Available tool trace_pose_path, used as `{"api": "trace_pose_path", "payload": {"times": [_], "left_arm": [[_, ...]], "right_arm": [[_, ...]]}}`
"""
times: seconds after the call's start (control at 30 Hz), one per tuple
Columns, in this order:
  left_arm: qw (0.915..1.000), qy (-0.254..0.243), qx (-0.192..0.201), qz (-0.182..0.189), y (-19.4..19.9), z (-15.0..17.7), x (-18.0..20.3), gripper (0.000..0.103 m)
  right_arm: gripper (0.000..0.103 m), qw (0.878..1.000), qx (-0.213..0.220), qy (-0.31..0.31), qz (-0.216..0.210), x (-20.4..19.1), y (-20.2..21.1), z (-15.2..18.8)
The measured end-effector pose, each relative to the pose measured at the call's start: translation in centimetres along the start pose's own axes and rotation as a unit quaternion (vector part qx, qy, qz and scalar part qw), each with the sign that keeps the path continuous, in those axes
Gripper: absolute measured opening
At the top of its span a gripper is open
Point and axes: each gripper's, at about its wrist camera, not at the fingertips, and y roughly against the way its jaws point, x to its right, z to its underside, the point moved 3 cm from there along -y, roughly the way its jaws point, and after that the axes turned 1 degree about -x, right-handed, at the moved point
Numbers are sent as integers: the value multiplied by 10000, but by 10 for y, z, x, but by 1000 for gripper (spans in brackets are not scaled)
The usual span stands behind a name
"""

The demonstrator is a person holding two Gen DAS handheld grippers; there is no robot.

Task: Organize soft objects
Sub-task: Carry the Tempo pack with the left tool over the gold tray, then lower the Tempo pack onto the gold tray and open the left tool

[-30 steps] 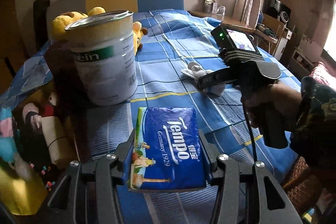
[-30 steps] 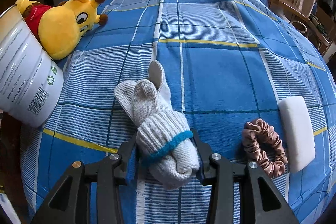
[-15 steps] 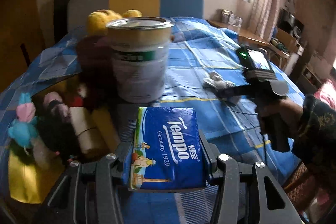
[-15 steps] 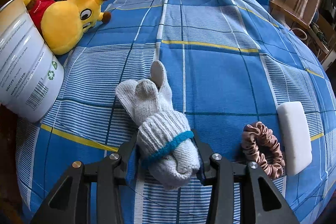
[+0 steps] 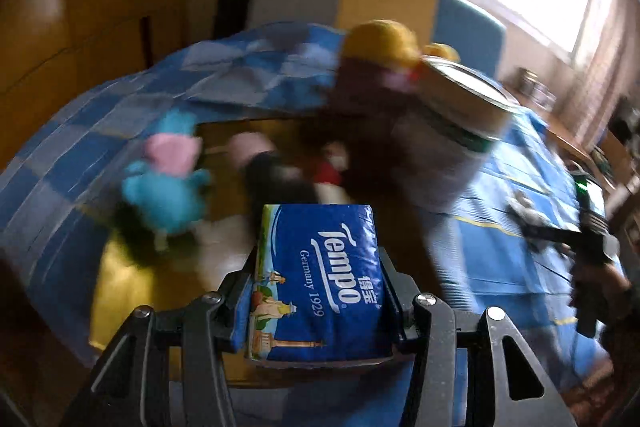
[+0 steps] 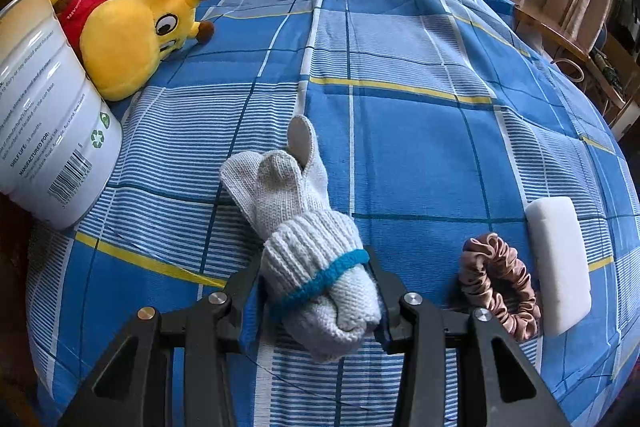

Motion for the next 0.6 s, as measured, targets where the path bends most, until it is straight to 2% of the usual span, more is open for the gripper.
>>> {"api": "trace_pose_path", "payload": {"times": [0.13,0.27,0.47,0.6], "left_arm": [[9980,521,-255,-252,-12,7,-43,52],[9963,698,-480,-173,-26,11,-50,52],[9953,512,-773,-262,-49,21,-42,53],[9958,321,-749,-424,-54,22,-40,53]], "right_arm": [[44,10000,1,23,11,0,0,0],[44,10000,4,38,35,-1,0,0],[44,10000,10,47,42,-1,0,0],[44,10000,11,47,47,-2,0,0]]}}
